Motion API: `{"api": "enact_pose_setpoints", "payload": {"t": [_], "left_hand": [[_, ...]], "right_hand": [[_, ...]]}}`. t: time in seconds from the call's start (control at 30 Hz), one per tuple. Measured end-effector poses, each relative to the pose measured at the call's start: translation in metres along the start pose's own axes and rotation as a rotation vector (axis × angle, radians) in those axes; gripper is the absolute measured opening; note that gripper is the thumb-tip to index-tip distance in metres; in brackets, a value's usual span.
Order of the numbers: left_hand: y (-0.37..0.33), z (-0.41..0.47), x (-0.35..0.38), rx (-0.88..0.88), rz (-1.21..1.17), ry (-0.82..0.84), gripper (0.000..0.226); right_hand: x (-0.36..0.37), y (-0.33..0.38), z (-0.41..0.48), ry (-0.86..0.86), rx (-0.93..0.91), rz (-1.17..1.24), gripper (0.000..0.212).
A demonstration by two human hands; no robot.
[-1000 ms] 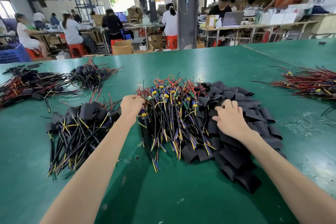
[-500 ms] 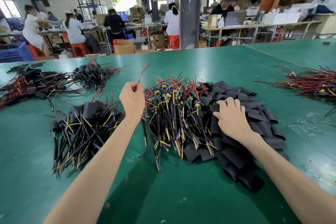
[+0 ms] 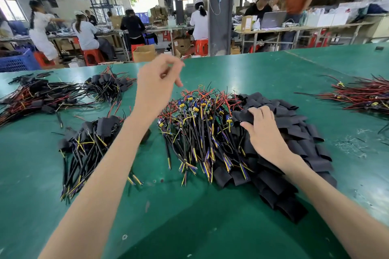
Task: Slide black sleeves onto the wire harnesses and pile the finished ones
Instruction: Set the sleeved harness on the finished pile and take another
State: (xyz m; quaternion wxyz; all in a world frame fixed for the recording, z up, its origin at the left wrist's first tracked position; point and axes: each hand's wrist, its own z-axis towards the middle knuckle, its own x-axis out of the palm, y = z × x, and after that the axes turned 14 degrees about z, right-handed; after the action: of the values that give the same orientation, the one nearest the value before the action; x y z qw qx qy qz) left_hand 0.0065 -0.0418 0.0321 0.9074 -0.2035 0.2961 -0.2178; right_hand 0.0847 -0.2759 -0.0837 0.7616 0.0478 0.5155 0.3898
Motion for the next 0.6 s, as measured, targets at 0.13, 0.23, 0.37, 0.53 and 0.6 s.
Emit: {"api": "enact_pose_setpoints", "payload": {"t": [0.13,0.23,0.37,0.53,0.6], "left_hand": [[-0.004,-0.018,-0.003,0.187,0.538,0.176,0.011],[0.012,-0.046,0.007,0.118,0.515,0.225,0.014],[0.030,-0.076,0.016,0.072,0.326,0.146,0.007],[0.036,-0.091,0.024,0.025,0.204,0.115,0.005],[0.037,-0.093,0.027,0.004,0.165,0.101,0.005]], "right_hand": [[0.000,0.008,-0.004,0.024,-0.041,0.167,0.038],[-0.001,0.015,-0.006,0.063,-0.063,0.253,0.035],[-0.001,0.021,-0.010,0.067,-0.114,0.296,0.035],[-0.003,0.028,-0.016,0.059,-0.170,0.353,0.033],[-0.002,0.030,-0.019,0.051,-0.184,0.387,0.033]]}}
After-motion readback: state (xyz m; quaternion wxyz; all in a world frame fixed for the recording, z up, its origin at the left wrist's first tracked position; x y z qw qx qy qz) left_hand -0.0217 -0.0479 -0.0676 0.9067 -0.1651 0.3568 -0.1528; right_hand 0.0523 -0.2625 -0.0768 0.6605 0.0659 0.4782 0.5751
